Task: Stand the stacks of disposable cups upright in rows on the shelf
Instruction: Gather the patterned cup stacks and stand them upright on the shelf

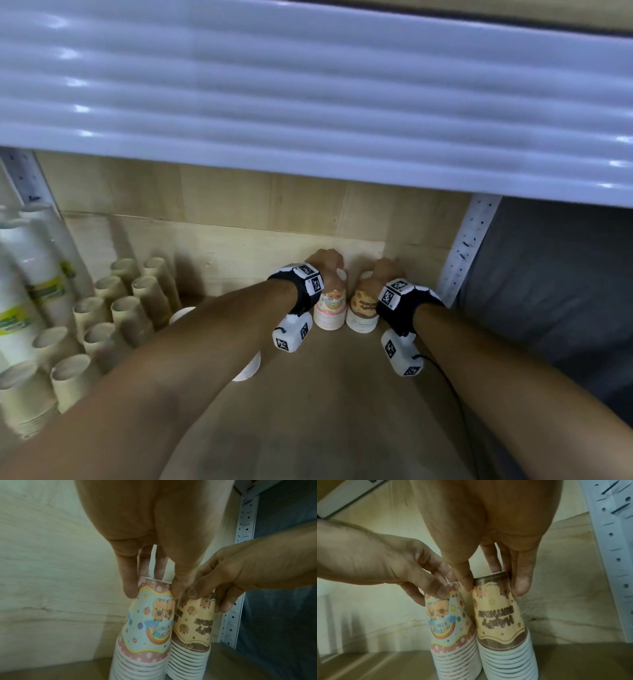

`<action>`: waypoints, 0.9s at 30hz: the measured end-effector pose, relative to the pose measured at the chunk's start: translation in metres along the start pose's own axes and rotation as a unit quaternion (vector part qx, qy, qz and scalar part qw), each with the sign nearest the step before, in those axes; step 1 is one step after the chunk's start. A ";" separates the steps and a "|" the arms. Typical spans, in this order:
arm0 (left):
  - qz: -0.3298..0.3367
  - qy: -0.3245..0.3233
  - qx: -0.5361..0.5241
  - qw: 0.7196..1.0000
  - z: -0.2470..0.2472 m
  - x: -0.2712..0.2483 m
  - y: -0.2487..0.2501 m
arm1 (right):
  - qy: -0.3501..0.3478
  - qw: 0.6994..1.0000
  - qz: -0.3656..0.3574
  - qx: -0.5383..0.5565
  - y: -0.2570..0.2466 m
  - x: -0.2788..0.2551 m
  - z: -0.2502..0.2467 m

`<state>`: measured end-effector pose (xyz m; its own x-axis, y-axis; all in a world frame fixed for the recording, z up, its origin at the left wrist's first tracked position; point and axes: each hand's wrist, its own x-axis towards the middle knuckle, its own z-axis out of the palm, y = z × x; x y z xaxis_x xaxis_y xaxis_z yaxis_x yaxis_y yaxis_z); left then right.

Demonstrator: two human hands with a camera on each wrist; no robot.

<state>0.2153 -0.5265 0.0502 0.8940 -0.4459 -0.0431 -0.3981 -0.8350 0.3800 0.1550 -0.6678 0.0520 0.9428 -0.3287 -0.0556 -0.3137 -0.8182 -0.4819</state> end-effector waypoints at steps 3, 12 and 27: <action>-0.003 0.001 -0.013 1.000 0.001 0.000 -0.001 | 0.007 1.000 -0.002 -0.009 0.003 -0.003 0.000; 0.001 0.030 -0.042 0.999 0.002 -0.004 -0.006 | 0.049 0.998 -0.011 0.027 0.006 -0.014 0.005; -0.003 0.034 0.045 0.998 -0.101 -0.084 -0.022 | 0.018 0.997 -0.075 -0.026 -0.054 -0.049 -0.010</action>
<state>0.1693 -0.4383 0.1390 0.9069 -0.4209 0.0195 -0.4075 -0.8642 0.2953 0.1246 -0.6125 0.0899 0.9751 -0.2170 0.0458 -0.1759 -0.8825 -0.4363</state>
